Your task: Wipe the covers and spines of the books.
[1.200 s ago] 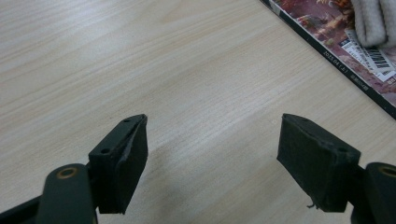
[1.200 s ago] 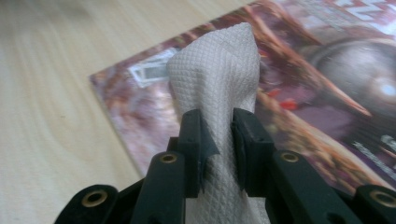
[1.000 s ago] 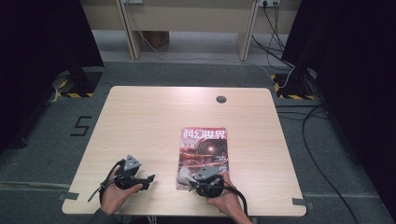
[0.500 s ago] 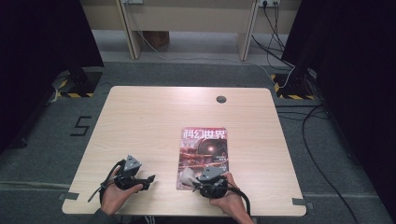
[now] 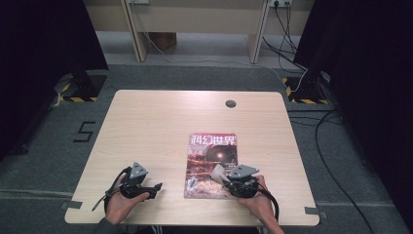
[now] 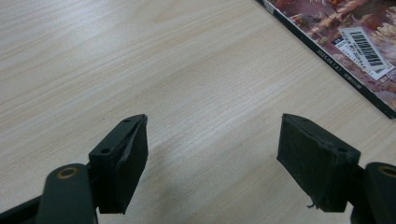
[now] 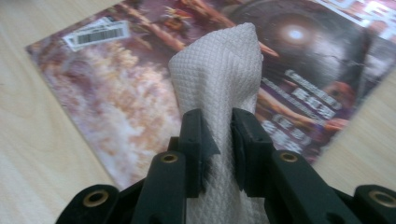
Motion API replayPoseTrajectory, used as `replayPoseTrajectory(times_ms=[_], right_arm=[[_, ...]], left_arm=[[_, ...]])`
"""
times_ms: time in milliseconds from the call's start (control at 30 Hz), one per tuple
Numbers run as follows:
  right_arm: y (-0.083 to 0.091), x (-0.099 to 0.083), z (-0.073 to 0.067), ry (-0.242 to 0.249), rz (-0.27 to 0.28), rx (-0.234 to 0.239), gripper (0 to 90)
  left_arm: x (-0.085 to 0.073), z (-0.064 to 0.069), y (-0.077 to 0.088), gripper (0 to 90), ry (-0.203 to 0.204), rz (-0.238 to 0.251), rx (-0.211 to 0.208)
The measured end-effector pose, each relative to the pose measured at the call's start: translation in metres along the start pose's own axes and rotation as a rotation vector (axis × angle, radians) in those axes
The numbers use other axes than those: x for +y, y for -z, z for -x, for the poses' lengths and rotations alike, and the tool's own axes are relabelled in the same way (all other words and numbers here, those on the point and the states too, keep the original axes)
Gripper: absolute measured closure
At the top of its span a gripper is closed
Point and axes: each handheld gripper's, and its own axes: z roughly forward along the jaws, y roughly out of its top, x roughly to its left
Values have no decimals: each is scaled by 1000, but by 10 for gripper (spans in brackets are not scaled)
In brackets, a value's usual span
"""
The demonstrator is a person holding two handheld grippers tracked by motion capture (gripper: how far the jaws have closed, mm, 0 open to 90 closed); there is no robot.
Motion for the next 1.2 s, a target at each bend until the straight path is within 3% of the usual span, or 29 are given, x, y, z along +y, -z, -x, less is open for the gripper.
replayPoseTrajectory(times_ms=[100, 233, 333, 667, 1033, 1200], right_arm=[[4, -3, 11, -10, -9, -37, 750], [6, -5, 16, -12, -5, -43, 750], [6, -6, 10, 21, -11, -40, 748], [25, -24, -8, 37, -2, 12, 744], [33, -33, 3, -17, -1, -11, 746], [34, -34, -3, 5, -5, -5, 741]], left_arm=[[0, 0, 0, 242, -1, -3, 0], [0, 1, -1, 242, -1, -4, -2], [0, 1, 0, 242, -6, -9, -2], [0, 1, 0, 241, -6, -8, -1], [1, 4, -1, 240, -9, 2, -11], [3, 11, -3, 232, 20, 34, -49]])
